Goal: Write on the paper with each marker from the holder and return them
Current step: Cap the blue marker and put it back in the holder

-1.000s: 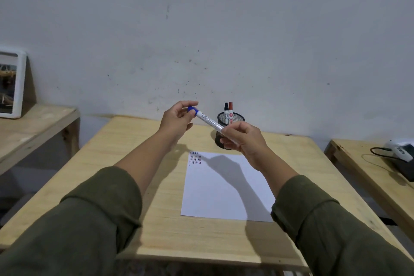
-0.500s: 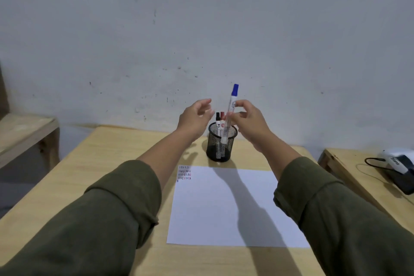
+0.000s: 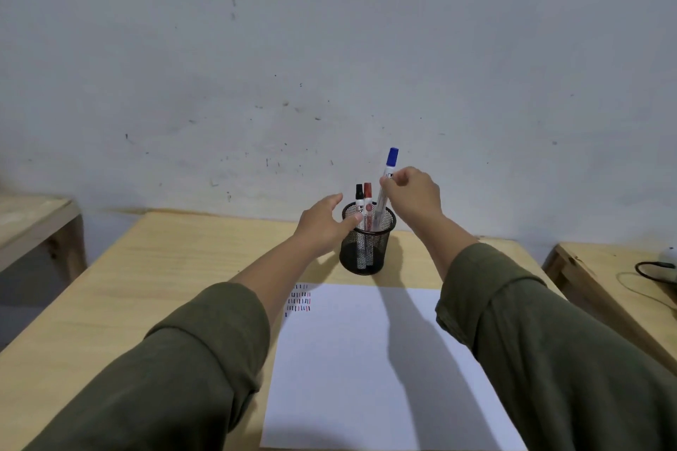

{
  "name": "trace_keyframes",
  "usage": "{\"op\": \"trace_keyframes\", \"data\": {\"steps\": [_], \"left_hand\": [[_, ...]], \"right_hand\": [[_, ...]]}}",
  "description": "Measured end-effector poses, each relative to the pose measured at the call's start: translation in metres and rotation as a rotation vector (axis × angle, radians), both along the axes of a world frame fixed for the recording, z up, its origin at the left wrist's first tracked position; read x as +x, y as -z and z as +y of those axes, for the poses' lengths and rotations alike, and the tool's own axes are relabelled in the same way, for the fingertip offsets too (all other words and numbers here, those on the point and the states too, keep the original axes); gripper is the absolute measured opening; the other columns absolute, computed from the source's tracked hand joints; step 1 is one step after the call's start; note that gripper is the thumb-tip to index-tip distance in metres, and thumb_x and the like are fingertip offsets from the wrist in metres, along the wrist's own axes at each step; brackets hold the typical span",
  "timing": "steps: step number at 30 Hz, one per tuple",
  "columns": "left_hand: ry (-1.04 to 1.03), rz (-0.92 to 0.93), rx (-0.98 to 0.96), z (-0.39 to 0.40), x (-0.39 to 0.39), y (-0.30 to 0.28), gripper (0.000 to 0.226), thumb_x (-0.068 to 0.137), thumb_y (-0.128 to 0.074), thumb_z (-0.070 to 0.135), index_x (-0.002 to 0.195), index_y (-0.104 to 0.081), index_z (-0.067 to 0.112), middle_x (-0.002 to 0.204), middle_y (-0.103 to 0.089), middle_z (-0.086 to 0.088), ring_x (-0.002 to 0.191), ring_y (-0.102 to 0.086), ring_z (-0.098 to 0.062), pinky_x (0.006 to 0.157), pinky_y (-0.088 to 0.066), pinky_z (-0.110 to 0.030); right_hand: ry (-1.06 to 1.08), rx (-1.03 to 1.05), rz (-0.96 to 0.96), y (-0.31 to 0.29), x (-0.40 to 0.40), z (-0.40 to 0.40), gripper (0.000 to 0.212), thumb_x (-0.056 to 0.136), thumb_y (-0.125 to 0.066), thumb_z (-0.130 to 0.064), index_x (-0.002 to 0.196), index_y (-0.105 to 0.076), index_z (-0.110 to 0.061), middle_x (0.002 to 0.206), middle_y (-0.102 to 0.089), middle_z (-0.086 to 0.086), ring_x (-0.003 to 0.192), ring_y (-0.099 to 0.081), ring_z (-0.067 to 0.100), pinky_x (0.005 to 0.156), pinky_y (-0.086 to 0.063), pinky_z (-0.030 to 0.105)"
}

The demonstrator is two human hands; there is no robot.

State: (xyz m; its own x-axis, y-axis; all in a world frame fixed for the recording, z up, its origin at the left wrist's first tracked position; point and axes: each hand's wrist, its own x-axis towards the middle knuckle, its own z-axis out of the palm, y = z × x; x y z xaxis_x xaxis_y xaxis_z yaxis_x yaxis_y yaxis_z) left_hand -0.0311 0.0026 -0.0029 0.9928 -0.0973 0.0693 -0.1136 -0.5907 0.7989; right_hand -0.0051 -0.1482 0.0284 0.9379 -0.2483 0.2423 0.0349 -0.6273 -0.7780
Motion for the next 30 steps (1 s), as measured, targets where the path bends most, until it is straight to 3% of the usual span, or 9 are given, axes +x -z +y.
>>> {"op": "trace_keyframes", "data": {"steps": [8,12,15,22,27,30], "left_hand": [[-0.002,0.016,0.087,0.001,0.005,0.008,0.064,0.088,-0.052,0.044,0.143,-0.033,0.017,0.152,-0.033,-0.004,0.142,-0.027,-0.022,0.114,-0.022,-0.032],[-0.003,0.024,0.076,0.001,0.006,0.011,0.064,0.088,-0.051,0.046,0.143,-0.033,0.019,0.152,-0.033,-0.004,0.142,-0.026,-0.022,0.114,-0.021,-0.033],[0.000,0.024,0.066,-0.001,0.006,0.011,0.063,0.089,-0.050,0.046,0.143,-0.033,0.019,0.152,-0.034,-0.005,0.142,-0.027,-0.023,0.114,-0.022,-0.033],[0.002,0.044,0.024,-0.002,0.008,0.013,0.061,0.089,-0.052,0.044,0.142,-0.036,0.020,0.151,-0.036,-0.005,0.141,-0.029,-0.022,0.112,-0.025,-0.031],[-0.003,0.057,0.024,-0.003,0.011,0.016,0.060,0.089,-0.050,0.044,0.143,-0.033,0.025,0.151,-0.036,-0.007,0.141,-0.029,-0.024,0.111,-0.025,-0.032],[0.004,0.057,0.017,-0.003,0.012,0.018,0.059,0.089,-0.050,0.045,0.143,-0.033,0.026,0.150,-0.037,-0.007,0.140,-0.029,-0.025,0.111,-0.026,-0.033]], "right_hand": [[0.037,0.000,0.138,0.021,0.007,-0.001,0.020,0.081,-0.060,-0.030,0.064,-0.050,-0.022,0.080,-0.060,0.001,0.107,-0.055,0.032,0.082,-0.046,0.036],[0.050,0.016,0.182,0.025,0.009,0.000,0.027,0.080,-0.064,-0.029,0.063,-0.045,-0.019,0.083,-0.060,0.005,0.091,-0.059,0.027,0.076,-0.047,0.035],[0.059,0.051,0.208,0.028,0.012,0.000,0.030,0.078,-0.067,-0.027,0.063,-0.043,-0.017,0.072,-0.055,0.001,0.079,-0.055,0.022,0.069,-0.043,0.031],[0.063,-0.033,0.199,0.033,0.019,0.000,0.032,0.079,-0.068,-0.027,0.064,-0.041,-0.018,0.083,-0.058,0.006,0.080,-0.054,0.023,0.066,-0.040,0.030],[0.044,0.013,0.177,0.038,0.018,0.001,0.027,0.078,-0.069,-0.017,0.088,-0.044,-0.015,0.082,-0.055,0.003,0.076,-0.054,0.022,0.056,-0.040,0.030],[0.015,0.041,0.211,0.037,0.016,0.002,0.048,0.077,-0.070,-0.013,0.116,-0.043,-0.016,0.085,-0.054,0.004,0.075,-0.054,0.020,0.063,-0.045,0.031]]}}
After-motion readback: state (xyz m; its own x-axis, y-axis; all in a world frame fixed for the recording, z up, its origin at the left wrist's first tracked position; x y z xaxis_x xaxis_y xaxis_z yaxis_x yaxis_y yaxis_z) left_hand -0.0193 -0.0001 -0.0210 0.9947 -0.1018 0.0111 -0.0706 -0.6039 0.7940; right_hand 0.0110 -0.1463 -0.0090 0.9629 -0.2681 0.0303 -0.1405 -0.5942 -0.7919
